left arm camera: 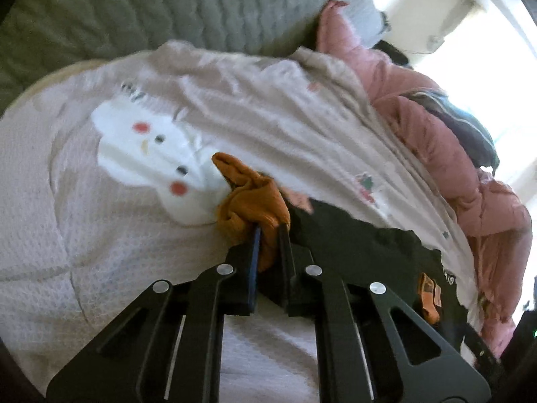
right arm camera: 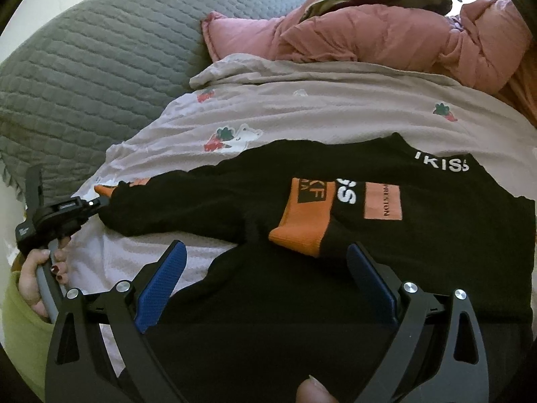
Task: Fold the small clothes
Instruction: 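Close the left tool on the orange cuff and lift the sleeve, then carry the sleeve across the shirt body with the left tool and open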
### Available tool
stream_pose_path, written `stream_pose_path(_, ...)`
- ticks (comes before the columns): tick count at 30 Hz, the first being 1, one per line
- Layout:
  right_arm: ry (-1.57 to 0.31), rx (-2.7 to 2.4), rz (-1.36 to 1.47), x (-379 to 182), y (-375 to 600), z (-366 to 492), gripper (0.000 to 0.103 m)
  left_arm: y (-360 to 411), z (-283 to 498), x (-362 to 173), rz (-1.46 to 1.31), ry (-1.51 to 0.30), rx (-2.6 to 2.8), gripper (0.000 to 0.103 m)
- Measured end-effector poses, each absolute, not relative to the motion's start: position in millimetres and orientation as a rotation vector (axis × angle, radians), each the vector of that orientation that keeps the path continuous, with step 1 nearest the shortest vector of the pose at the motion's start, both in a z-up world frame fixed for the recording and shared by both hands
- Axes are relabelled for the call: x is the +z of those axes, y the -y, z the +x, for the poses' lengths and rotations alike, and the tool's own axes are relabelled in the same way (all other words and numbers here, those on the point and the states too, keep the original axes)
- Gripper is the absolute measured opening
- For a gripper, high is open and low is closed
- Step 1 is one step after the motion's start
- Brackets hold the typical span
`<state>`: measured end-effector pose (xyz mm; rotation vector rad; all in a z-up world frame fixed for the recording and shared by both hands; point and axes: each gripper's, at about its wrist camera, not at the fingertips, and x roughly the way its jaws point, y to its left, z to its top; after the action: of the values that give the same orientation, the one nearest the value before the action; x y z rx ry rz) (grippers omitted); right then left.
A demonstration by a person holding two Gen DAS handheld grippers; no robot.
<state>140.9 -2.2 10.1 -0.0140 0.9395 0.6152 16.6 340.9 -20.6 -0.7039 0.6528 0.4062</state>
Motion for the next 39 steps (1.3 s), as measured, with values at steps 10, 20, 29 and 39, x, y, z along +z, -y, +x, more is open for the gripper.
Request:
stream_pose_path(10, -0.905, 0.566, 0.058, 21.9, 42.2, 146.4, 0.096, -290.2, 32.8, 16.6, -0.575, -0.603, 0.302, 0.003)
stream_pose_path(20, -0.865, 0.495, 0.139, 31.2, 101.7, 149.6, 0.096, -204.7, 83.4, 30.5, -0.444, -0.656, 0.137, 0.003)
stream_pose_path(29, -0.836, 0.402, 0.222, 33.5, 163.5, 154.9, 0.096, -138.1, 120.3, 31.1, -0.35, -0.714, 0.025, 0.003)
stream_pose_path(39, -0.828, 0.33, 0.267, 31.1, 206.2, 157.5, 0.096, -77.6, 155.8, 19.7, -0.291, -0.778, -0.083, 0.003)
